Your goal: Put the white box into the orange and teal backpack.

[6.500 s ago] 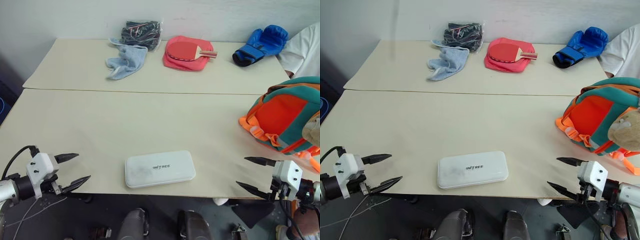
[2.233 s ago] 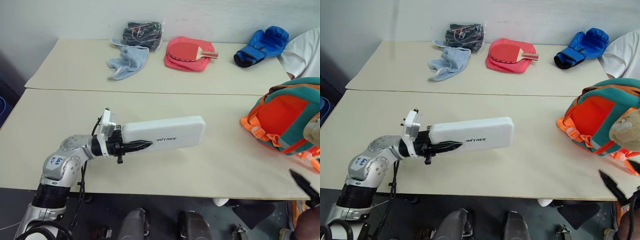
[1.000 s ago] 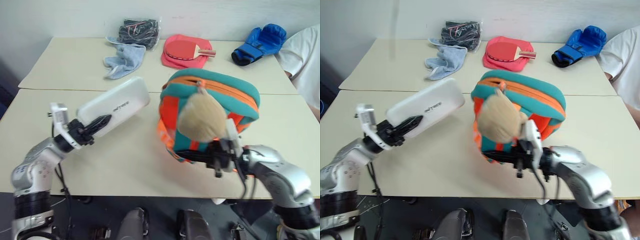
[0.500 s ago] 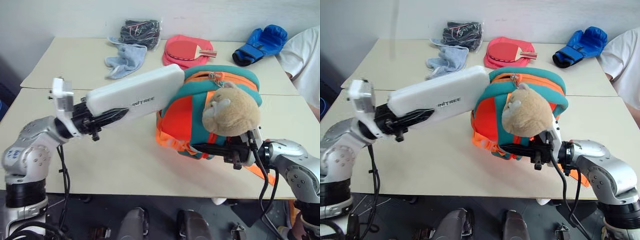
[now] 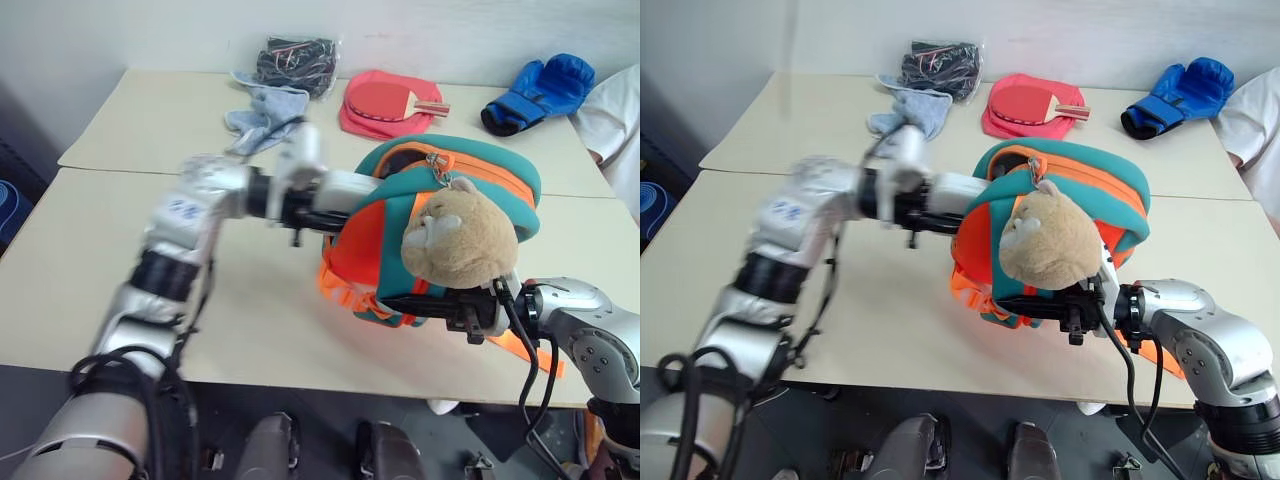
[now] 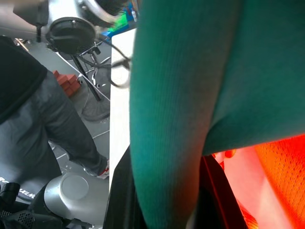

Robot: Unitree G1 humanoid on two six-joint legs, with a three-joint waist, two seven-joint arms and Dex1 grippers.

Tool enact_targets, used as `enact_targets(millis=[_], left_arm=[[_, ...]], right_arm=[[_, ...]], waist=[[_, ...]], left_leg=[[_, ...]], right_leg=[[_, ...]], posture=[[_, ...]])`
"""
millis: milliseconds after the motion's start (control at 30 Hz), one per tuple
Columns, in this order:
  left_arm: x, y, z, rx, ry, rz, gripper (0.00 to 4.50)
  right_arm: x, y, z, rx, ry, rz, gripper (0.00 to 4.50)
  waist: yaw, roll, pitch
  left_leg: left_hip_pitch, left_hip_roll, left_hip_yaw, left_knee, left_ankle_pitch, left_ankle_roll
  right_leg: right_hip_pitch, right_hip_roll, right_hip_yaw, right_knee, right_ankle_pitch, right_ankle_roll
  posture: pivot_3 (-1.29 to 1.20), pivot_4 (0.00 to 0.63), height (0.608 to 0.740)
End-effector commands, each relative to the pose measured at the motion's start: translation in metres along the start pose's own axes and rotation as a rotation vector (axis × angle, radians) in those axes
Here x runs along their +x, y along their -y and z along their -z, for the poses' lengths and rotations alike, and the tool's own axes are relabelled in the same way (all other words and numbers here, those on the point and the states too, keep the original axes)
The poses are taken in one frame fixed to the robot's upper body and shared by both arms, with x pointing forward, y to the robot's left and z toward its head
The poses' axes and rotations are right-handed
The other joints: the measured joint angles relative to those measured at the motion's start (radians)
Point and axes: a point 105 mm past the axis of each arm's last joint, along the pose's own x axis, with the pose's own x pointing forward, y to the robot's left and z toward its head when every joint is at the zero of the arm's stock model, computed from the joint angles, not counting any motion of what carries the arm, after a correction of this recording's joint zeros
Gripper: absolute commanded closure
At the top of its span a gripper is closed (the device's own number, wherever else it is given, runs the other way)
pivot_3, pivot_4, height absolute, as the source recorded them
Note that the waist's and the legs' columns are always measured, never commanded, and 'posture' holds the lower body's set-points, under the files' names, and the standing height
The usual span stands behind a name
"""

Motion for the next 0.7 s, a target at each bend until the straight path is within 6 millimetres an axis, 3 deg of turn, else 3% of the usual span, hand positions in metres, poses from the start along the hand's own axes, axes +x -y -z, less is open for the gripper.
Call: enact_targets(millis=[33, 100, 167, 300, 333, 433, 467, 567, 633, 700], left_arm=[[0.025, -0.009, -0.005, 0.041, 0.010, -0.012, 3.29], [0.027, -0.013, -0.008, 0.006, 0.052, -0.029, 2.57], [0.018, -0.012, -0.013, 0.008, 0.114, -0.023, 2.04], [-0.026, -0.010, -0.023, 0.044, 0.235, -0.001, 1.13], [-0.045, -0.007, -0.021, 0.034, 0.242, 0.032, 0.89], [-0.093, -0.004, -0.007, -0.036, 0.186, 0.060, 0.89], [-0.100, -0.003, -0.005, -0.047, 0.173, 0.065, 0.89], [-0.138, 0.006, 0.012, 0.028, 0.016, 0.042, 0.89], [-0.143, 0.013, 0.005, 0.099, 0.006, 0.045, 0.89], [-0.134, 0.019, -0.013, 0.211, 0.061, 0.034, 0.89]], right_arm=[[0.006, -0.006, -0.004, -0.041, 0.016, -0.023, 4.47], [0.008, -0.005, -0.004, -0.051, 0.020, -0.009, 4.50], [0.009, -0.004, -0.005, -0.054, 0.029, 0.014, 4.50], [0.007, -0.003, -0.003, -0.057, 0.038, 0.060, 4.50], [0.006, -0.002, -0.003, -0.057, 0.039, 0.074, 4.50], [0.004, 0.000, -0.001, -0.054, 0.052, 0.113, 4.50], [0.003, 0.001, -0.001, -0.054, 0.057, 0.122, 4.50], [0.001, 0.007, 0.006, -0.072, 0.043, 0.156, 4.50], [0.001, 0.009, 0.007, -0.071, 0.051, 0.154, 4.50], [0.003, 0.012, 0.008, -0.070, 0.056, 0.153, 4.50]], waist=[[-0.009, 0.000, 0.000], [-0.011, 0.000, 0.000], [-0.011, 0.000, 0.000], [-0.016, 0.000, 0.000], [-0.020, 0.000, 0.000], [-0.033, 0.000, 0.000], [-0.034, 0.000, 0.000], [-0.032, 0.000, 0.000], [-0.032, 0.000, 0.000], [-0.020, 0.000, 0.000]], left_leg=[[-0.003, 0.000, 0.000, 0.000, 0.000, 0.000], [-0.008, 0.000, 0.001, 0.001, 0.001, 0.000], [-0.008, 0.001, 0.001, 0.002, 0.002, -0.001], [-0.008, 0.002, 0.000, 0.006, 0.002, 0.000], [-0.008, 0.002, 0.000, 0.006, 0.002, 0.000], [-0.008, 0.002, 0.000, 0.006, 0.002, -0.001], [-0.008, 0.002, 0.000, 0.005, 0.002, -0.001], [-0.008, 0.001, 0.000, 0.005, 0.002, 0.000], [-0.008, 0.000, 0.000, 0.006, 0.002, 0.000], [-0.008, -0.001, -0.002, 0.007, 0.002, 0.001]], right_leg=[[-0.003, 0.000, 0.000, 0.001, 0.000, 0.000], [-0.009, 0.000, -0.002, 0.003, 0.000, 0.000], [-0.009, -0.001, -0.004, 0.004, 0.000, 0.000], [-0.009, -0.001, -0.004, 0.007, 0.000, 0.000], [-0.010, -0.001, -0.004, 0.007, 0.000, 0.000], [-0.010, -0.001, -0.004, 0.008, 0.000, 0.000], [-0.010, -0.001, -0.005, 0.008, 0.000, 0.000], [-0.009, -0.002, -0.005, 0.007, 0.000, 0.000], [-0.009, -0.003, -0.004, 0.007, 0.000, 0.000], [-0.008, -0.004, -0.005, 0.008, 0.000, 0.000]], posture=[[0.00, 0.150, 0.740], [0.00, 0.150, 0.740], [0.00, 0.150, 0.740], [0.00, 0.150, 0.740], [0.00, 0.150, 0.740], [0.00, 0.150, 0.740], [0.00, 0.150, 0.740], [0.00, 0.150, 0.740], [0.00, 0.150, 0.740], [0.00, 0.150, 0.740]])
